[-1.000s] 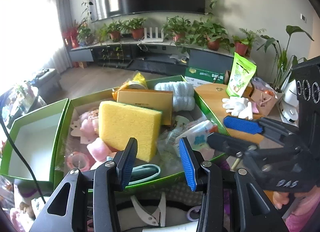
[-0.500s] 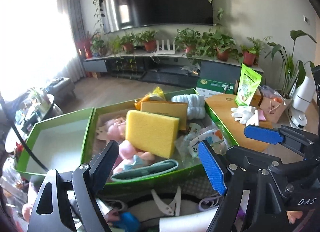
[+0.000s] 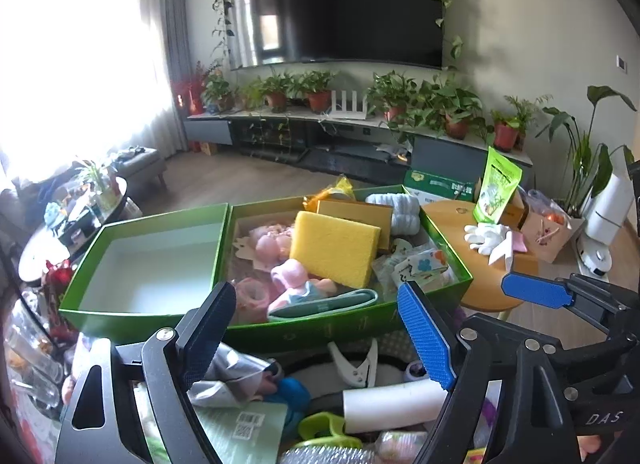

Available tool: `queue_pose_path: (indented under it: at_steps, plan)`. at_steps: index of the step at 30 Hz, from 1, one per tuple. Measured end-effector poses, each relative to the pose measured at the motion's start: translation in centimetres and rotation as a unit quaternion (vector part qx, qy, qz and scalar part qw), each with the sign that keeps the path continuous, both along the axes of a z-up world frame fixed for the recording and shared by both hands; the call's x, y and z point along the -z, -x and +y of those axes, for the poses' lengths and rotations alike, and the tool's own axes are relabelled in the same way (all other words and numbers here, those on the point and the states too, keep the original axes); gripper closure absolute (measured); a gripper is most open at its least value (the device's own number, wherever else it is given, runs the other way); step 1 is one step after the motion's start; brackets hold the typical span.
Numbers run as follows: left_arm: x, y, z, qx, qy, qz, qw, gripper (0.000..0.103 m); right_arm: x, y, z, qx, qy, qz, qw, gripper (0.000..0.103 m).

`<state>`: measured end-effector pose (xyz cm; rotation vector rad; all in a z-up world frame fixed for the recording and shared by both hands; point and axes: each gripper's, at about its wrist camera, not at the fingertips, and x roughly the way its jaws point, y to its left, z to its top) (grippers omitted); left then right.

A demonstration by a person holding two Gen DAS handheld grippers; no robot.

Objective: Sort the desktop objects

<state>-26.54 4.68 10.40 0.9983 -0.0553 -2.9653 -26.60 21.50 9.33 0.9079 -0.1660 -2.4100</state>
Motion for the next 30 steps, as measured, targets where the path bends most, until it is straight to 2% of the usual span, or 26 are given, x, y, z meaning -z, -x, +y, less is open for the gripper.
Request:
queue_pose_path:
  at_steps: [10,19,30]
  plan:
    - [-1.1,-3.0,-1.3,-0.001,-0.007,0.008,0.9999,0.019,-1.7,-3.3,-1.5,0.002,-0.016,0.013,1.0,0.027]
    - [-0.5,-3.7,-2.4,-0.005,-0.019,-0.009,0.9998,0.019,-1.7,-4.4,-2.9,0.028,-0.048,-0.004,0.998,0.023]
    - [-1.0,-4.3,-3.9,-0.015,-0.021,0.005,0.9997,0.019,-1.1,-4.2,-4.0,0.027,-0.048,-0.025,0.998,0.008]
